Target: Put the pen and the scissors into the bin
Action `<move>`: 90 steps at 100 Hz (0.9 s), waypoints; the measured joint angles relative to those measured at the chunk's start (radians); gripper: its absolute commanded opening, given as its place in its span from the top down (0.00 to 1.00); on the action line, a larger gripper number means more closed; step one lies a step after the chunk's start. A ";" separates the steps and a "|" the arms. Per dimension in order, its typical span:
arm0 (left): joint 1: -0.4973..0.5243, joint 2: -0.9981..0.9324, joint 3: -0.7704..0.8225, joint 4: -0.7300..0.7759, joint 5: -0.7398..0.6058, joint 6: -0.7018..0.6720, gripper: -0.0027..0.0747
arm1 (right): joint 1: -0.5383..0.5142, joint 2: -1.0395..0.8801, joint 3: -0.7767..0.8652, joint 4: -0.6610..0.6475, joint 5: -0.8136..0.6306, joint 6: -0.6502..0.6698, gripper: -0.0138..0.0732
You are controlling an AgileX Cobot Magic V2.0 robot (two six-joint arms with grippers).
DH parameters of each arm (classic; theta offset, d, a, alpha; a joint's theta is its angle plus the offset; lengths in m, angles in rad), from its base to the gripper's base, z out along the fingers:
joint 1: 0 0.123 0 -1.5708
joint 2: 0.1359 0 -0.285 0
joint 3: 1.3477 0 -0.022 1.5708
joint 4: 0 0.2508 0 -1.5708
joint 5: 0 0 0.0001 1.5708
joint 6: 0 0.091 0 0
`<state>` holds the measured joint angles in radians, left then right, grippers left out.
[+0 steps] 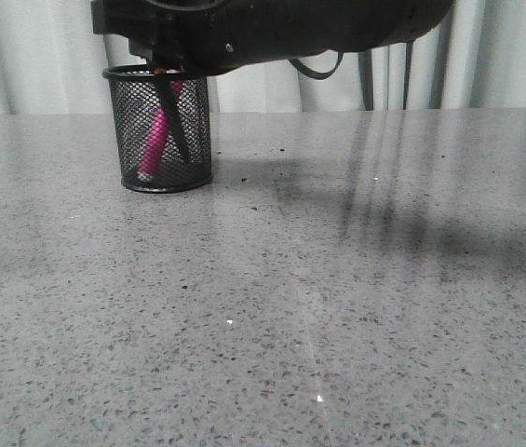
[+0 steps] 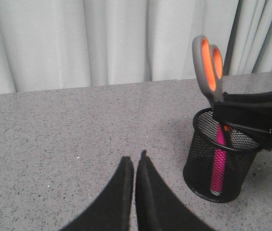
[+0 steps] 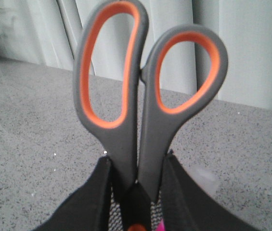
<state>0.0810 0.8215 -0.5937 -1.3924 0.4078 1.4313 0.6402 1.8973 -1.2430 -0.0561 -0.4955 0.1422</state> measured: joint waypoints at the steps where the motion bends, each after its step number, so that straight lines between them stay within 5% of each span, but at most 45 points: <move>1: 0.000 0.000 0.000 0.000 0.000 0.000 0.99 | 0.000 0.002 0.000 -0.002 0.000 0.000 0.93; 28: 0.000 0.000 0.000 0.000 0.000 0.000 0.99 | 0.002 0.012 0.000 -0.002 -0.039 0.000 0.88; 55: 0.000 0.000 0.000 0.000 0.000 0.000 0.99 | 0.002 0.020 0.000 -0.002 -0.065 0.000 0.45; 90: 0.000 0.000 0.000 0.000 0.000 0.000 0.99 | 0.002 -0.002 0.000 -0.002 -0.110 0.000 0.45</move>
<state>0.0810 0.8215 -0.5937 -1.3924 0.4078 1.4313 0.6427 1.8958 -1.2430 -0.0582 -0.6051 0.1417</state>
